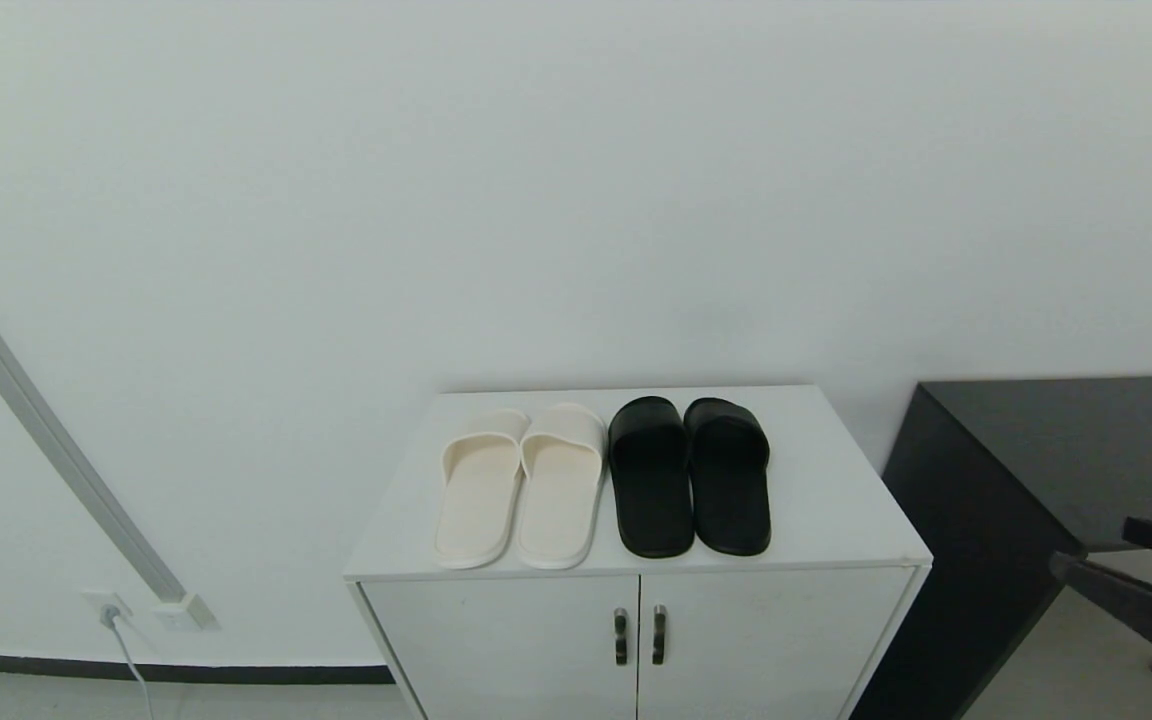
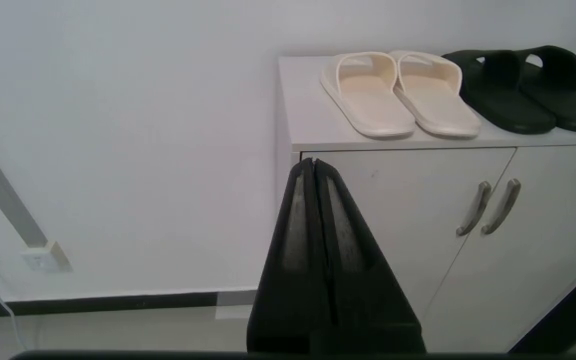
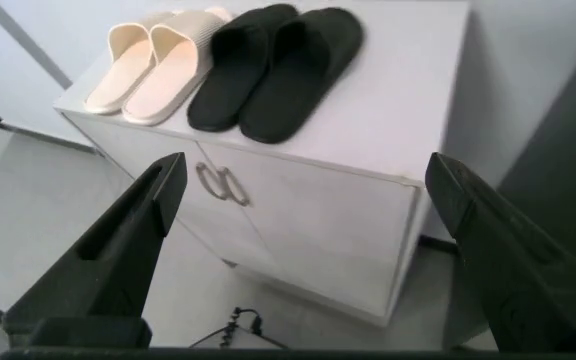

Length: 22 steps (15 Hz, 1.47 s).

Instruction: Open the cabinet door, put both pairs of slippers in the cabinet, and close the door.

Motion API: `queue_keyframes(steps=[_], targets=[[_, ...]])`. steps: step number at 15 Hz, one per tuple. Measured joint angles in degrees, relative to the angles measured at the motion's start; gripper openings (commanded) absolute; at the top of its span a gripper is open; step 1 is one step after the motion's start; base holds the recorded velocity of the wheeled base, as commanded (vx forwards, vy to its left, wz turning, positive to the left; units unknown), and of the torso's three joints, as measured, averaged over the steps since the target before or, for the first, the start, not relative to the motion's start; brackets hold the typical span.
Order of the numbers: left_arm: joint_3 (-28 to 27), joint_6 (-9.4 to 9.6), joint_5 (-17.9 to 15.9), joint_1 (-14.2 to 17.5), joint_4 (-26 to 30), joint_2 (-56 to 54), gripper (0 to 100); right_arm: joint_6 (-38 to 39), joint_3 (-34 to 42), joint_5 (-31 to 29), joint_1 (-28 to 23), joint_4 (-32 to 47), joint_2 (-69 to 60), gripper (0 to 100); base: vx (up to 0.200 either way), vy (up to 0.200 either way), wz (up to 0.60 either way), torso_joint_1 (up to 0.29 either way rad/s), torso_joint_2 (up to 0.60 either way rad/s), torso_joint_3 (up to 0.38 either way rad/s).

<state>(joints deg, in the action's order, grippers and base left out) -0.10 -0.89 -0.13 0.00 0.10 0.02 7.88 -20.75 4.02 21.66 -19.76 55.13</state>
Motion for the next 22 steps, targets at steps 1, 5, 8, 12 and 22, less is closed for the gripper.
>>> queue_keyframes(steps=[1, 5, 8, 12, 22], targets=[[0.00, 0.02, -0.02, 0.00, 0.00, 0.00, 0, 1.48, -1.49, -3.78, 4.27, -0.98, 2.67, 100, 0.000, 0.000, 0.00, 0.000, 0.00, 0.000], [0.00, 0.02, -0.02, 0.00, 0.00, 0.00, 0, 7.03, -10.67, -16.07, 17.07, -5.63, 17.05, 100, 0.000, 0.000, 0.00, 0.000, 0.00, 0.000], [0.02, 0.11, -0.05, 0.00, 0.00, 0.00, 0, 8.37, -16.93, -23.13, 20.57, -12.40, 28.68, 100, 0.000, 0.000, 0.00, 0.000, 0.00, 0.000], [0.00, 0.11, -0.05, 0.00, 0.00, 0.00, 0, 8.55, -24.50, -31.33, 22.16, -18.31, 42.12, 100, 0.000, 0.000, 0.00, 0.000, 0.00, 0.000], [0.00, 0.11, -0.05, 0.00, 0.00, 0.00, 0, 7.45, -41.59, -35.61, 20.92, -18.83, 64.70, 100, 0.000, 0.000, 0.00, 0.000, 0.00, 0.000]])
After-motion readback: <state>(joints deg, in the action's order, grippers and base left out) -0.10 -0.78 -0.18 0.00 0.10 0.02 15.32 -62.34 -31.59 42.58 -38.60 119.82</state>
